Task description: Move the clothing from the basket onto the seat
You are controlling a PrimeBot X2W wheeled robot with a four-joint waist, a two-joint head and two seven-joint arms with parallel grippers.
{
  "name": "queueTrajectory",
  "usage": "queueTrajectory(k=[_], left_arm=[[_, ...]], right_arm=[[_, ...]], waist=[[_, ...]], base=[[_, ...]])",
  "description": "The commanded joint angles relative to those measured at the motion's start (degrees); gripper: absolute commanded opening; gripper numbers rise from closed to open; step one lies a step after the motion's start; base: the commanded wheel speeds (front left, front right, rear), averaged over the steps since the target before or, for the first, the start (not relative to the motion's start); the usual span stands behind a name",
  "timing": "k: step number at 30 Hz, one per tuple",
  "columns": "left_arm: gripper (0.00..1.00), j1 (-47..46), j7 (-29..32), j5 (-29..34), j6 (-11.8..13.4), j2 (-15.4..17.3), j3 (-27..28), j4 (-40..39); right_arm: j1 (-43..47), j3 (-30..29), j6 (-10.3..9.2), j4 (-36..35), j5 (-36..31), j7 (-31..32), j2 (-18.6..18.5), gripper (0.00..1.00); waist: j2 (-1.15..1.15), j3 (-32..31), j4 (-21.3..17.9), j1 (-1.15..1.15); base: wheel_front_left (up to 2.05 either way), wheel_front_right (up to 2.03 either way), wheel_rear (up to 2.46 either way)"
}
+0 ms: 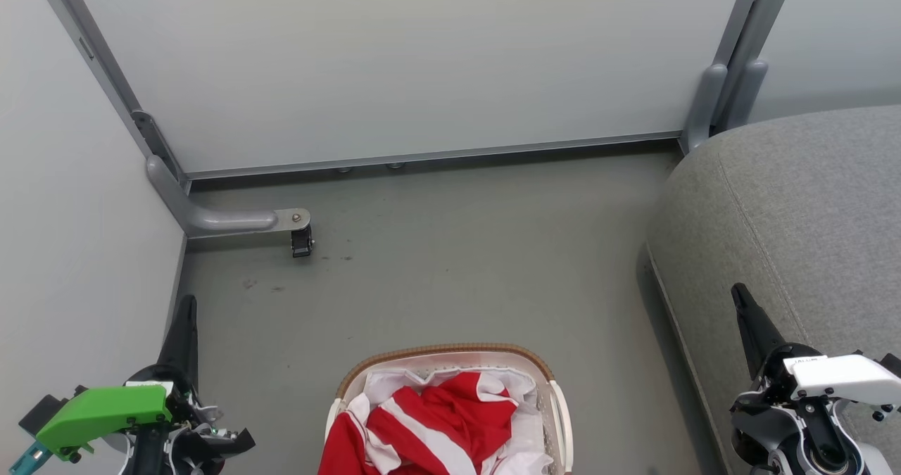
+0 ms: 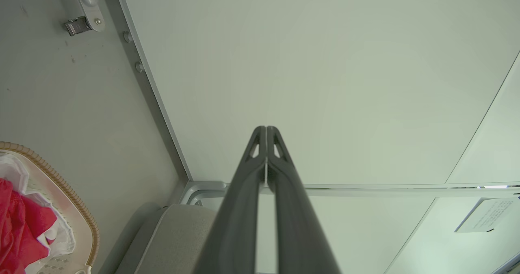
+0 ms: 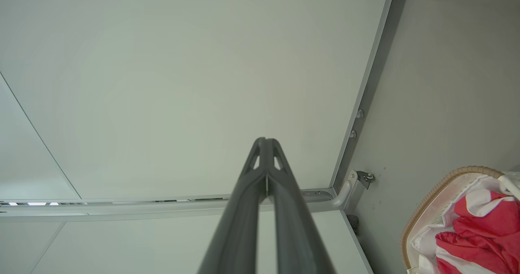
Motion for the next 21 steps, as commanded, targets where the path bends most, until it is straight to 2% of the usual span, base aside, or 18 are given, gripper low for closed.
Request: queueTrajectory(k=[1, 20, 21], left_arm=[[0.0, -0.62, 0.12, -0.19, -0.14, 0.02, 0.01, -0.08], [0.0, -0.62, 0.12, -0.19, -0.14, 0.02, 0.01, -0.08], [1.0, 0.05, 0.0, 0.0, 0.0, -0.02, -0.01, 0.15]], right_arm=[[-0.46, -0.08, 0.0, -0.21, 0.21, 0.16, -0.32, 0.0], [-0.46, -0.08, 0.0, -0.21, 0.21, 0.16, -0.32, 0.0], [0.08, 0.02, 0.0, 0.18, -0.01, 0.0, 0.05, 1.0]], waist=[[0.0, 0.0, 0.0, 0.0], [0.0, 0.0, 0.0, 0.0], [0.0, 0.0, 0.0, 0.0]], base=[[0.0, 0.0, 0.0], [0.0, 0.0, 0.0], [0.0, 0.0, 0.0]])
